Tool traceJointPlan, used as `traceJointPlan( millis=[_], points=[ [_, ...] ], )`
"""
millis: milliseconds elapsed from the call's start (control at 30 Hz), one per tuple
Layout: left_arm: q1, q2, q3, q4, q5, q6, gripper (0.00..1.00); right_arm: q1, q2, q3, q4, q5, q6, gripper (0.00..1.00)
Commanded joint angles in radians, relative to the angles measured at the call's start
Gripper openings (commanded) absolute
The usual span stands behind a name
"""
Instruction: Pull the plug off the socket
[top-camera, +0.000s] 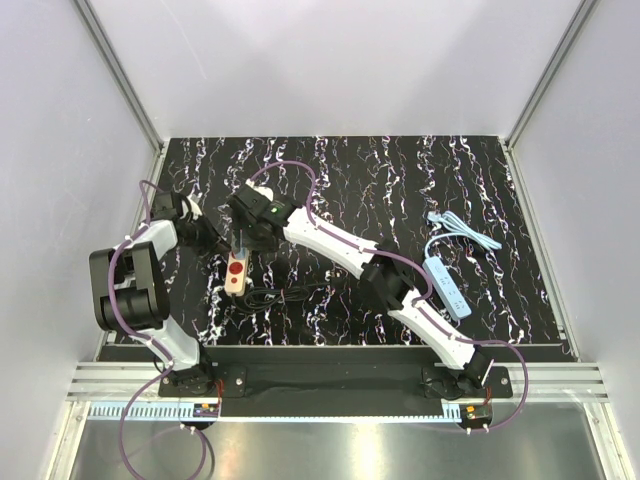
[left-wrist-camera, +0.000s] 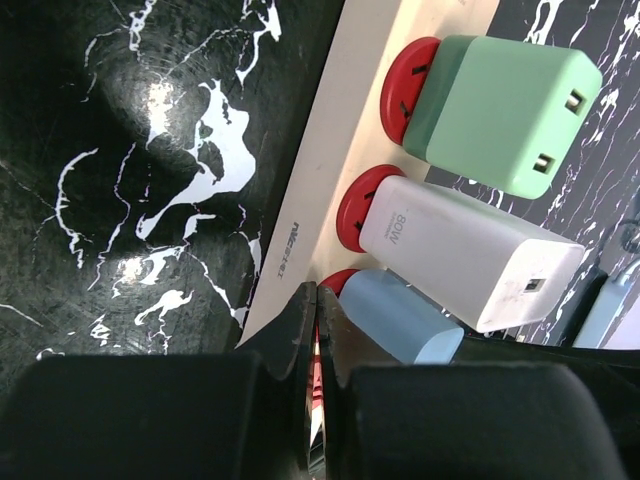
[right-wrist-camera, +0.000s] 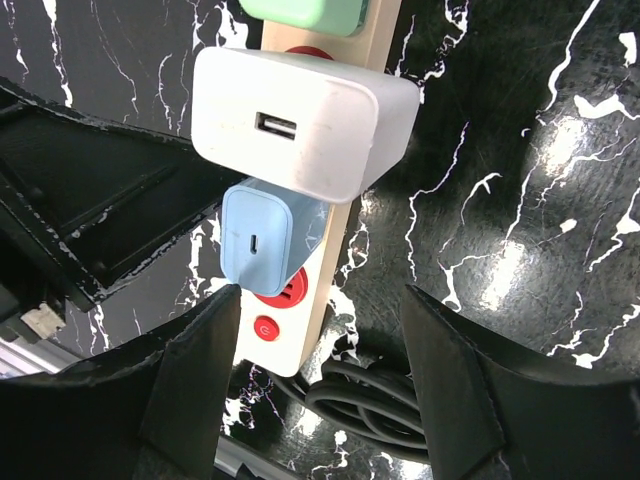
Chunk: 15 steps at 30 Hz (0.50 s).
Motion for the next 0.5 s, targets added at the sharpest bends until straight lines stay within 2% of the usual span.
traceJointPlan(
  millis=[0, 467],
  points=[
    [-0.001, 0.007, -0.007, 0.024, 0.018, 0.015, 0.04, 0.011, 0.017, 0.066, 0.029, 0.043, 0.024, 0.71],
    [-0.014, 0.026, -0.013, 0.005, -0.026, 0.024, 0.01, 0.012, 0.114, 0.146, 0.066, 0.043, 0.06, 0.59]
  ],
)
